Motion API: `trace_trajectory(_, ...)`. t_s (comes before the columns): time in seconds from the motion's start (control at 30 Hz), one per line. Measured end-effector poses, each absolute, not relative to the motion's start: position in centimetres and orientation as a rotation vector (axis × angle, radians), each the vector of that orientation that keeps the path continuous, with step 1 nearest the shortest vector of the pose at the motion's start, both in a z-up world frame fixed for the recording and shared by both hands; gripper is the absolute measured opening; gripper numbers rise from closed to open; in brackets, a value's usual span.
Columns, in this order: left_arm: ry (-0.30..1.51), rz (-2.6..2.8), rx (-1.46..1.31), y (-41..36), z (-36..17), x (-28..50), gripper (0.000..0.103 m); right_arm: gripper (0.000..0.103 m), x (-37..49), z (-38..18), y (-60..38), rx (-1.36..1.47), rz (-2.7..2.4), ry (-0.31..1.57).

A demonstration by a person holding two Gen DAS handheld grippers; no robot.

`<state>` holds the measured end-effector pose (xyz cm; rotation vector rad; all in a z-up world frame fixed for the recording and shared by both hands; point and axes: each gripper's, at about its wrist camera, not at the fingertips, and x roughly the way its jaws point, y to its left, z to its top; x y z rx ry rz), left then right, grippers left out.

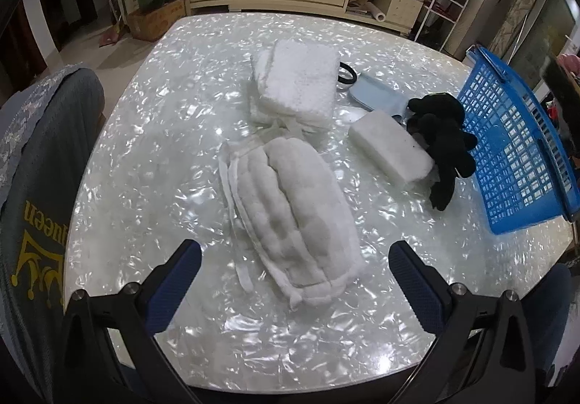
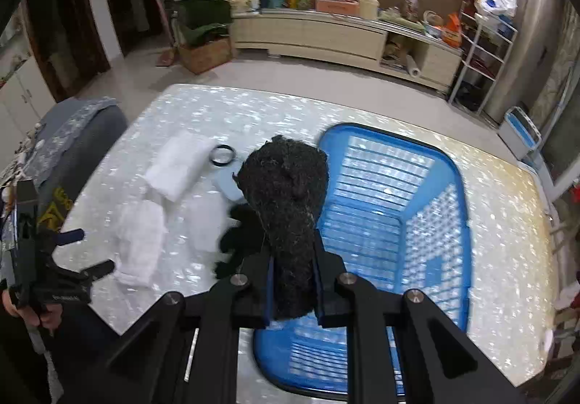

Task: Organize soft objects
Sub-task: 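Lift the black pad with the right tool and carry it over the blue basket, then drop the black pad into the basket with the right tool while the left tool grasps the quilted pad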

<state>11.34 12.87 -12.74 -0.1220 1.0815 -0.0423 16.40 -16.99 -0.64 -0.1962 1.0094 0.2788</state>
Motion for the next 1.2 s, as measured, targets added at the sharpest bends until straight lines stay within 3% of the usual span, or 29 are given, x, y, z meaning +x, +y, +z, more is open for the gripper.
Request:
trace_trajectory(1.07,1.195,0.014,-0.096,12.5,-19.7,17.3,0.103,0.016,15.9,-7.4,-23.3,-0.145,0.159,1.282)
trace_trajectory(1.2,1.192,0.012,-0.087,11.9,-19.9,17.6,0.098,0.016,15.9,-7.7,-23.3,-0.146,0.159,1.295)
